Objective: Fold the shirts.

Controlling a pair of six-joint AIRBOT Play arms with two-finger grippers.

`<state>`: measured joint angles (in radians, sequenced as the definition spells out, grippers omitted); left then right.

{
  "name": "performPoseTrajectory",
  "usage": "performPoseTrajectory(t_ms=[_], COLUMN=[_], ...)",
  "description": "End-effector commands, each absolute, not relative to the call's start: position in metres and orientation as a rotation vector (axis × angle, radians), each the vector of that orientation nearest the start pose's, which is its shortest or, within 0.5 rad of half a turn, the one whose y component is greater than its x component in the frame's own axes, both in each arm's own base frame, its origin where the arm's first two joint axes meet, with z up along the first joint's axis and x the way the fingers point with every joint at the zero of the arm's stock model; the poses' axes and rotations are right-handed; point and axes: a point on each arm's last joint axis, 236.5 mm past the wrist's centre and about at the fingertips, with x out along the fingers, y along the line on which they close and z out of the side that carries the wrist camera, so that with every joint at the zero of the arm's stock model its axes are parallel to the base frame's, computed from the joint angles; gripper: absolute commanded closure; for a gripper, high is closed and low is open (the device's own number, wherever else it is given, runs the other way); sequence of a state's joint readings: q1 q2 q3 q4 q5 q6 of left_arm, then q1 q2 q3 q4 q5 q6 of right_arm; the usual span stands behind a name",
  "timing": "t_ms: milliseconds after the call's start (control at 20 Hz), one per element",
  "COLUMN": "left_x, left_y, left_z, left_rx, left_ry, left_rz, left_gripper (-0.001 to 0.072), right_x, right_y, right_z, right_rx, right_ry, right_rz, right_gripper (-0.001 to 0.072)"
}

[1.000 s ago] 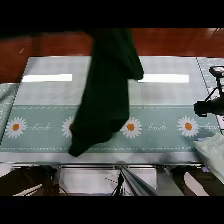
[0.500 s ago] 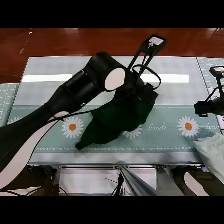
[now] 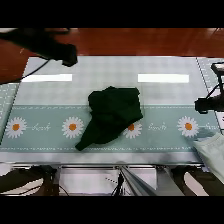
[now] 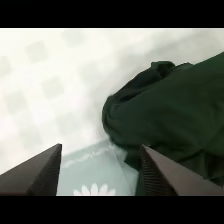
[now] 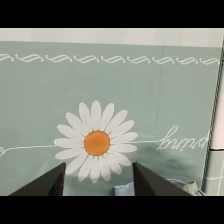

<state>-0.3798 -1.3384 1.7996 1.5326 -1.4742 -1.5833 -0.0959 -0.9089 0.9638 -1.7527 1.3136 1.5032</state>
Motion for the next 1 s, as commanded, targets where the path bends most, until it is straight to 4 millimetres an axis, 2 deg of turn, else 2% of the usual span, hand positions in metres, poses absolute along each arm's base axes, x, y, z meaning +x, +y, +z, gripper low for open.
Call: performPoseTrajectory(t_ms=[0, 150, 200, 250, 350, 400, 500, 700, 800, 950], left_x=[0.363, 0.350, 0.345, 0.338, 0.313, 0.297, 0.263, 0.201, 0.184, 0.178], left_y=[-0.126, -0.100, -0.093, -0.088, -0.083, -0.085, -0.102, -0.139, -0.151, -0.154], left_z=[0.208, 0.200, 0.192, 0.180, 0.137, 0.110, 0.061, -0.018, -0.041, -0.060], left_rx=[0.039, 0.069, 0.061, 0.046, -0.001, -0.056, -0.192, -0.426, -0.506, -0.551], left_ry=[1.098, 1.168, 1.198, 1.237, 1.349, 1.397, 1.458, 1.602, 1.639, 1.660], left_rz=[-0.397, -0.374, -0.364, -0.361, -0.380, -0.392, -0.461, -0.567, -0.594, -0.581], left_gripper=[0.0088, 0.0088, 0.0088, 0.0088, 0.0088, 0.0088, 0.0088, 0.0088, 0.0088, 0.0088], right_x=[0.286, 0.285, 0.285, 0.285, 0.286, 0.288, 0.294, 0.310, 0.312, 0.312], right_y=[-0.070, -0.069, -0.068, -0.067, -0.066, -0.065, -0.058, -0.035, -0.033, -0.032], right_z=[0.056, 0.055, 0.055, 0.055, 0.055, 0.055, 0.056, 0.059, 0.057, 0.056], right_rx=[-0.152, -0.147, -0.145, -0.143, -0.140, -0.136, -0.116, -0.071, -0.064, -0.058], right_ry=[1.255, 1.261, 1.261, 1.261, 1.258, 1.252, 1.226, 1.161, 1.162, 1.165], right_rz=[-0.165, -0.163, -0.161, -0.159, -0.156, -0.151, -0.128, -0.030, -0.024, -0.020], right_gripper=[0.0237, 0.0237, 0.0237, 0.0237, 0.0227, 0.0227, 0.0212, 0.0207, 0.0208, 0.0208])
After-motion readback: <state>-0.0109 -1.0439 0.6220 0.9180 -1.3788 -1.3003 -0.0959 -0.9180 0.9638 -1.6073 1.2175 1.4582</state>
